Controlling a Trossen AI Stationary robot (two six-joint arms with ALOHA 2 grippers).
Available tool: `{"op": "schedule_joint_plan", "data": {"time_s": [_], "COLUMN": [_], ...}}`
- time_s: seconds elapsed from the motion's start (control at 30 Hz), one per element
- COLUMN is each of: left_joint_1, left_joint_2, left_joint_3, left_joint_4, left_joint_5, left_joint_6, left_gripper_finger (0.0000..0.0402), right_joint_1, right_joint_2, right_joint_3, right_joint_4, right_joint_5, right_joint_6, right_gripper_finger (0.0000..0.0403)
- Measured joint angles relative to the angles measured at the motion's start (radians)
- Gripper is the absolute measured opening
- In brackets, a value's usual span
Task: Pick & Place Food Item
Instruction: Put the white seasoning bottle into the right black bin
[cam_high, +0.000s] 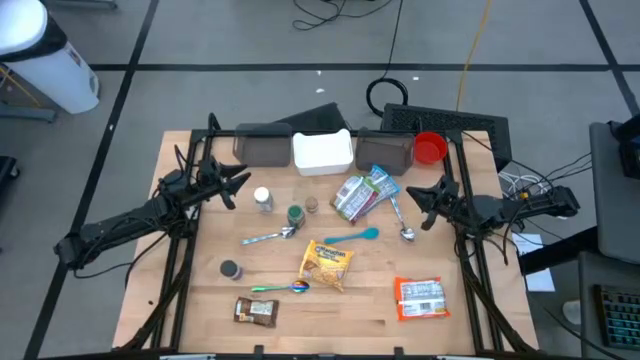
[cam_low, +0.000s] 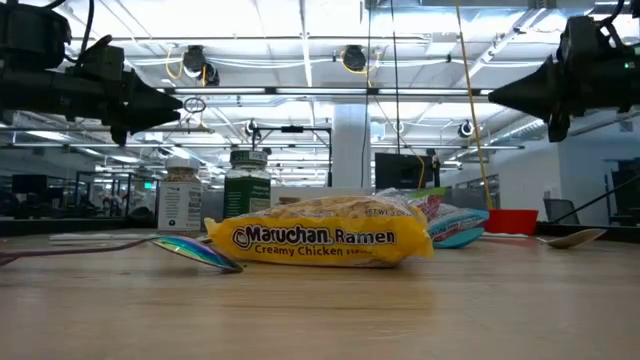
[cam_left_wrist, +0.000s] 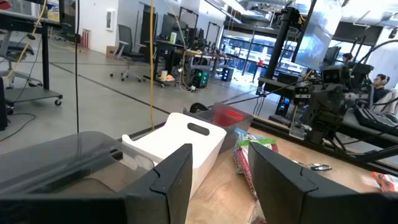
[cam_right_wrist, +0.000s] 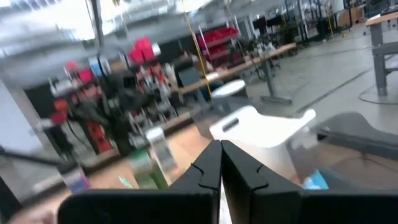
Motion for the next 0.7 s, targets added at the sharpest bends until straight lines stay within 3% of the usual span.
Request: {"op": "schedule_joint_plan", "data": {"time_s": [0.43, 0.7], "left_joint_1": [0.000, 0.000], "left_joint_2": [0.000, 0.000], "left_joint_3": [0.000, 0.000], "left_joint_4": [0.036, 0.062], "left_joint_5": [-0.014, -0.005], "left_joint_6": [-0.009, -0.173], "left_gripper_finger": [0.0164, 0.0163], "right_joint_1": [0.000, 0.000], "right_joint_2": [0.004, 0.004], "right_joint_3": [0.000, 0.000], "right_joint_4": [0.082, 0.082], "right_joint_5": [0.000, 0.000], "right_joint_6": [0.046, 0.096], "right_gripper_finger": [0.0000, 0.0000]}}
